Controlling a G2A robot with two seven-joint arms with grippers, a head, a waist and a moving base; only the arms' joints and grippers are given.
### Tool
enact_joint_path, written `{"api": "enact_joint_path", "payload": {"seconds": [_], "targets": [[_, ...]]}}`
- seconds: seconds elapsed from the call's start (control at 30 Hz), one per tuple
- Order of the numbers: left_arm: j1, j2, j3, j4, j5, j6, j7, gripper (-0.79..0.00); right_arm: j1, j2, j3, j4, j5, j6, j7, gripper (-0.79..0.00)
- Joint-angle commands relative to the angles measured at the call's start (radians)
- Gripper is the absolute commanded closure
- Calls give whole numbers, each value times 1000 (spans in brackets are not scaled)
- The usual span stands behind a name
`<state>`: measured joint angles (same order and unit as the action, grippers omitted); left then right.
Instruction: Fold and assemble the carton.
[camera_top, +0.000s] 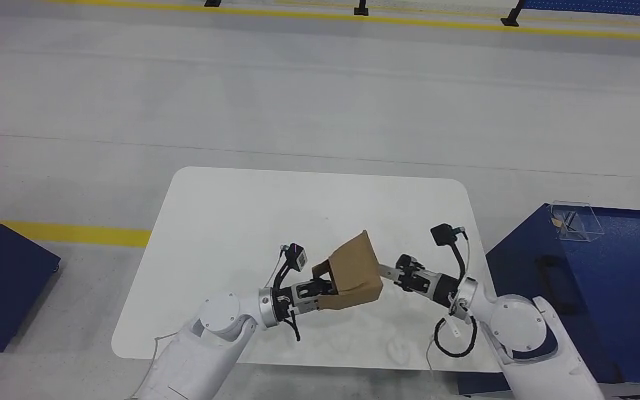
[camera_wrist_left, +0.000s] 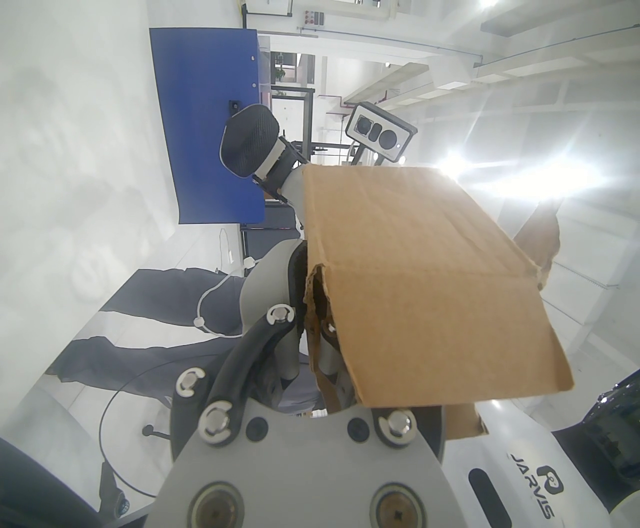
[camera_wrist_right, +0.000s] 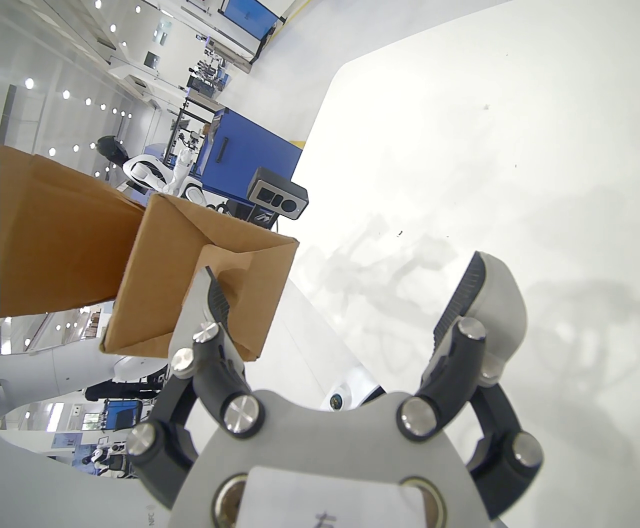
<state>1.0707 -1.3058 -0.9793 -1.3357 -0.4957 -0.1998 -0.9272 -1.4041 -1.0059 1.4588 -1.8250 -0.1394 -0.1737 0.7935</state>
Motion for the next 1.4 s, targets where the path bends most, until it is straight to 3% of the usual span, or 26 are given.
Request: {"api": "enact_joint_path", "payload": {"seconds": [0.0,0.8,1.07,1.37], "targets": [[0,0,0,0,0,0,0,0,2,0,-4,2,-9,3,-2,-785],[-2,0,-5,2,-10,2,-13,0,15,0,-33,-2,-25,13,-22,-785],[-14,-7,-2,36,-153,37,-119,0,6,0,-14,-6,22,-10,-52,-785],[-27,-8,-7,52,-157,26,-130,0,-26,8,23,-2,31,-10,-10,-785]]}}
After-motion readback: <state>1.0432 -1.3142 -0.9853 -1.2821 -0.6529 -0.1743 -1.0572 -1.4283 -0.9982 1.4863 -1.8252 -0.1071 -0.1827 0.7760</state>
